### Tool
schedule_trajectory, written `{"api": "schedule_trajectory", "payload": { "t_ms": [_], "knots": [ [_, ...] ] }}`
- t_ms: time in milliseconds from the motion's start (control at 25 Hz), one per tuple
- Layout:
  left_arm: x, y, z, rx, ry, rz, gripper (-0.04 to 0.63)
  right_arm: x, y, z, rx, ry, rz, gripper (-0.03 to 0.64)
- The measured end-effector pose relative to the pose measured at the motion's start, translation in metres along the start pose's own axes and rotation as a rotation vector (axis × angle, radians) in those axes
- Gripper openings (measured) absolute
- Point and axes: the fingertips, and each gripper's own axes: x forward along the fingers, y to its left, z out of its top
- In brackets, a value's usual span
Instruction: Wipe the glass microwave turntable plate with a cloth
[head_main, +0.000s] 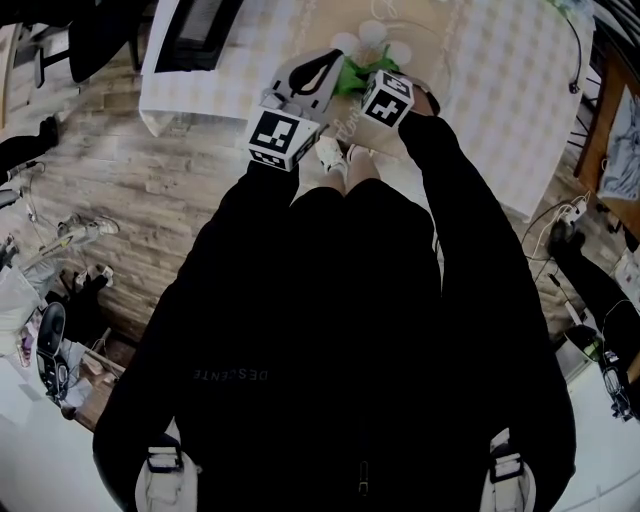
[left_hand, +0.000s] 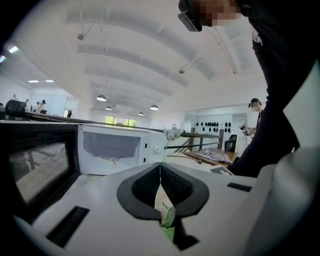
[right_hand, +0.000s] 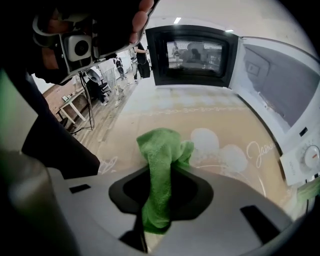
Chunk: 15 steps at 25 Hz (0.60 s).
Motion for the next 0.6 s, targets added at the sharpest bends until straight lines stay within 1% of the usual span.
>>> {"api": "schedule_trajectory", "payload": {
  "t_ms": [200,320,480,600],
  "knots": [
    [-0.007,-0.007,0.003,0.003,-0.005,-0.012,0.021,-0.002,0.027,-0.004,-0.023,0.035,0.045,0.098],
    [-0.007,-0.007,0.004,0.004,-0.003,-0.018,0.021,-0.003,0.034,-0.004,-0.012,0.038,0.051,0.1],
    [-0.003,-0.007,0.005,0.003,-0.001,-0.023,0.02,-0.004,0.049,-0.006,-0.018,0.048,0.096,0.1],
    [0.002,-0.01,0.009,0.011,-0.003,-0.03,0.021,-0.011,0.05,-0.004,-0.002,0.024,0.094,0.1]
  ]
}}
